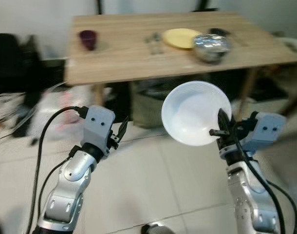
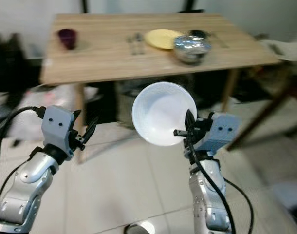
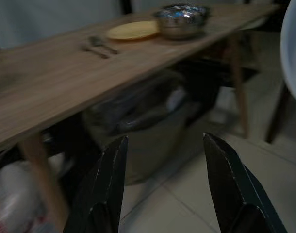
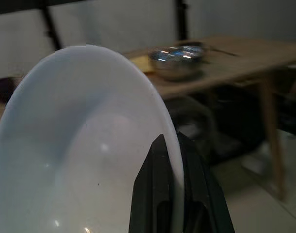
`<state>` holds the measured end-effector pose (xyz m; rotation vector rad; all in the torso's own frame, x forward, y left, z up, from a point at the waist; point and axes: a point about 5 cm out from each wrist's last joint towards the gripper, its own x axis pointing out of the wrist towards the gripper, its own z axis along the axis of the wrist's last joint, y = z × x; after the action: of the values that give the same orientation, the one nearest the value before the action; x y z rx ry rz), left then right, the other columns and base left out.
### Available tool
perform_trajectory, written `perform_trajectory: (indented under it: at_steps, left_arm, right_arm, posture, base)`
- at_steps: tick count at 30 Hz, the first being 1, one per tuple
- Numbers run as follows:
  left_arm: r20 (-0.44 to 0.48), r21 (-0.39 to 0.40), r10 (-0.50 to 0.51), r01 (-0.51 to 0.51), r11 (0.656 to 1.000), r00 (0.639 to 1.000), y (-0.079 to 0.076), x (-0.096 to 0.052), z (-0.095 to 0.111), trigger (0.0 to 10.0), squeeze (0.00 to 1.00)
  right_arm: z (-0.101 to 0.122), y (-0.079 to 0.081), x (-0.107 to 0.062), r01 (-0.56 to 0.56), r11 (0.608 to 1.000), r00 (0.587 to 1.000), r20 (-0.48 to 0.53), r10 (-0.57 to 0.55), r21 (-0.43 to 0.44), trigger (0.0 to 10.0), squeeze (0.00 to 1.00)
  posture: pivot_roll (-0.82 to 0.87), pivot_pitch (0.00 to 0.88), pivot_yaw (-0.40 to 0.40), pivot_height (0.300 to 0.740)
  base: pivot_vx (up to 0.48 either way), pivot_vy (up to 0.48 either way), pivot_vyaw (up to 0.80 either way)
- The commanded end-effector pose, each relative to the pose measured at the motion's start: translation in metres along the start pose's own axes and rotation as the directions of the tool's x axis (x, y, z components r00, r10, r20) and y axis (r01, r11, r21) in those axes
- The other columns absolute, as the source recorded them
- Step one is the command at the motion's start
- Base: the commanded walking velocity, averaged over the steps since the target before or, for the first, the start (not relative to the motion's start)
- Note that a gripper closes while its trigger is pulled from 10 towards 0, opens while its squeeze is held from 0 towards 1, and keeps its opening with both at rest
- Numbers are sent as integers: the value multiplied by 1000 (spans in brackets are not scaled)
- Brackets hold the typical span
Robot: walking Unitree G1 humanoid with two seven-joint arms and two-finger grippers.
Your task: Setting the table
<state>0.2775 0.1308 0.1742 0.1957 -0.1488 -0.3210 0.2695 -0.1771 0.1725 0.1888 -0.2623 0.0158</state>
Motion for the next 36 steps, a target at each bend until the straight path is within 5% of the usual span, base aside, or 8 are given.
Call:
perform_trajectory:
  at_steps: [1,13,15,19,21,27,36]
  left_arm:
    - [-23,-4,0,0,1000,1000,-1,-1,-5,10000,0]
    - [-68,-3,-13,12,1000,998,-2,-6,-18,10000,0]
    - [-216,-5,15,-17,1000,976,3,-23,-58,10000,0]
    - [-339,14,51,-49,999,939,9,-41,-91,10000,0]
    - [-494,-41,61,-94,995,868,11,-64,-125,10000,0]
    - [-631,-93,37,-123,988,775,15,-87,-155,10000,0]
    - [-650,-137,29,-155,978,759,11,-95,-165,10000,0]
  right_arm:
    - [-2,-2,0,7,1000,1000,-12,-7,3,10000,0]
    - [-16,-8,-6,16,1000,997,-70,-17,-17,10000,0]
    - [-55,-19,-23,15,999,976,-216,-23,-40,10000,0]
    - [-88,-29,-41,23,998,940,-340,-42,-61,10000,0]
    - [-117,-36,-60,17,997,892,-449,-52,-81,10000,0]
    - [-135,-35,-72,45,999,860,-509,-44,-11,10000,0]
    - [-143,-41,-76,107,994,852,-517,-79,24,10000,0]
  posture:
    - [-106,21,27,740]
    - [-107,21,28,740]
    - [-107,20,26,740]
    - [-105,21,24,740]
    - [-105,20,27,740]
    - [-106,17,25,740]
    - [-108,10,28,740]
  base:
    - [0,0,-800]
    - [0,0,-800]
    - [0,0,-800]
    - [0,0,-800]
    - [0,0,-800]
    - [0,0,-800]
    - [0,0,-800]
